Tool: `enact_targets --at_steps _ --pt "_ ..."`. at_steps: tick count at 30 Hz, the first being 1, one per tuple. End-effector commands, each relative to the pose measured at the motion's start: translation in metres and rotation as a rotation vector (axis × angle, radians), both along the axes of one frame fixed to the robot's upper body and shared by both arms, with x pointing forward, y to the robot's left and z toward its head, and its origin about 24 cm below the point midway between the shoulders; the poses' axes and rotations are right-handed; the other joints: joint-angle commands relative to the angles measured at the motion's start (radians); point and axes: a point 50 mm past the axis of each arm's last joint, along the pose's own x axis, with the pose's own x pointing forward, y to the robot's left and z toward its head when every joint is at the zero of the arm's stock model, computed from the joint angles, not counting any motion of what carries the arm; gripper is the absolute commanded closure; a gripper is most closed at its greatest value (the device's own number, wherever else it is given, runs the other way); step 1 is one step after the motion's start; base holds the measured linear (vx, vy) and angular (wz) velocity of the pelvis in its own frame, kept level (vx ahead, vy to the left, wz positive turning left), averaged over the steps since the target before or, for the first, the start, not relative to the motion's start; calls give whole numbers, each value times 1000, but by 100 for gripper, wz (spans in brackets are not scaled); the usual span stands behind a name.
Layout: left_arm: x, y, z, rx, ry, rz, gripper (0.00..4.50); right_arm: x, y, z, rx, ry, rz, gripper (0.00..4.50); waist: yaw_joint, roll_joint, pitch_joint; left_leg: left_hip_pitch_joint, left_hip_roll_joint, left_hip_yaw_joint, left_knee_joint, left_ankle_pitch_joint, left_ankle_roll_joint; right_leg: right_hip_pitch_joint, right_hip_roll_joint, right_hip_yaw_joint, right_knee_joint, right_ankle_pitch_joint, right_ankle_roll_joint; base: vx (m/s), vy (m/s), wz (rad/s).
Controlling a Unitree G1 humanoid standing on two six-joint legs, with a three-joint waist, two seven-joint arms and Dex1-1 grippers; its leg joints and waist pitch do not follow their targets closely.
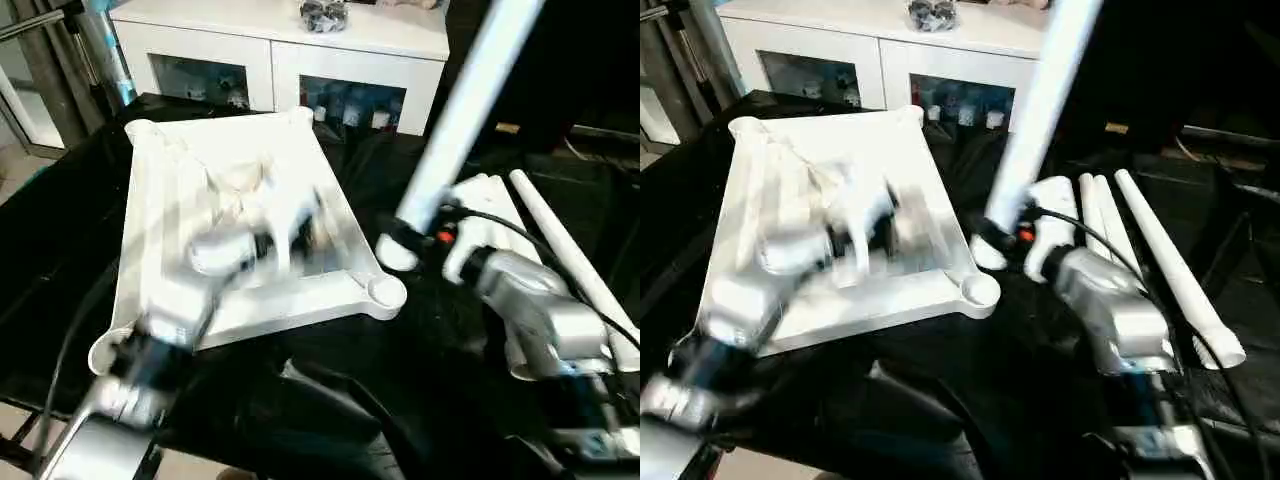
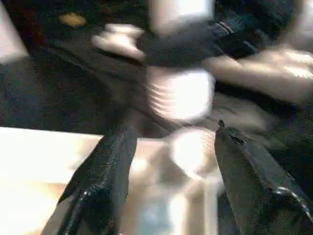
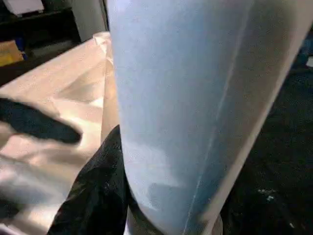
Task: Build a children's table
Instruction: Insert table leg to table base
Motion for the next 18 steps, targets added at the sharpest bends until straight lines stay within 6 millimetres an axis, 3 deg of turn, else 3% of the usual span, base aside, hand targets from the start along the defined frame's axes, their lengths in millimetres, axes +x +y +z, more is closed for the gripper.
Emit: enact_targets --at_steps 1,2,3,4,6,7,12,18 --pt "-5 -3 -7 32 41 -63 158 -3 3 6 -7 -23 30 260 0 24 -79 24 37 -10 -69 -177 -10 50 -60 29 -58 -96 -233 0 0 0" --pt "-6 -3 -11 45 51 -75 158 -3 4 5 -10 -22 35 260 -3 19 -77 26 38 -9 -70 -191 -11 48 -59 29 -64 -114 -230 0 0 0" --pt "-8 -3 -16 69 63 -90 158 -4 5 4 -15 -21 40 260 -4 21 -75 25 36 -10 -71 -211 -16 50 -60 29 -66 -151 -226 0 0 0" --pt "-6 -2 -23 106 69 -85 175 -4 5 3 -17 -20 39 260 -6 17 -72 24 35 -9 -72 -230 -18 48 -60 30 -71 -200 -215 0 0 0" --pt "-3 2 -31 157 63 -57 192 -5 6 2 -18 -19 36 260 -9 18 -72 25 34 -10 -72 -244 -21 46 -60 32 -77 -263 -188 0 0 0" --pt "-1 4 -33 164 78 -38 196 -5 6 2 -18 -17 38 260 -8 25 -74 25 33 -12 -72 -242 -26 45 -61 33 -79 -286 -176 0 0 0" --pt "3 12 -38 199 131 11 242 -8 9 1 -19 -9 59 260 -10 25 -76 24 35 -14 -74 -240 -26 42 -60 30 -78 -268 -188 0 0 0" --pt "4 18 -43 194 140 28 304 -10 13 -2 -23 11 86 260 -9 27 -80 22 36 -13 -72 -205 -11 46 -60 30 -72 -183 -212 0 0 0"
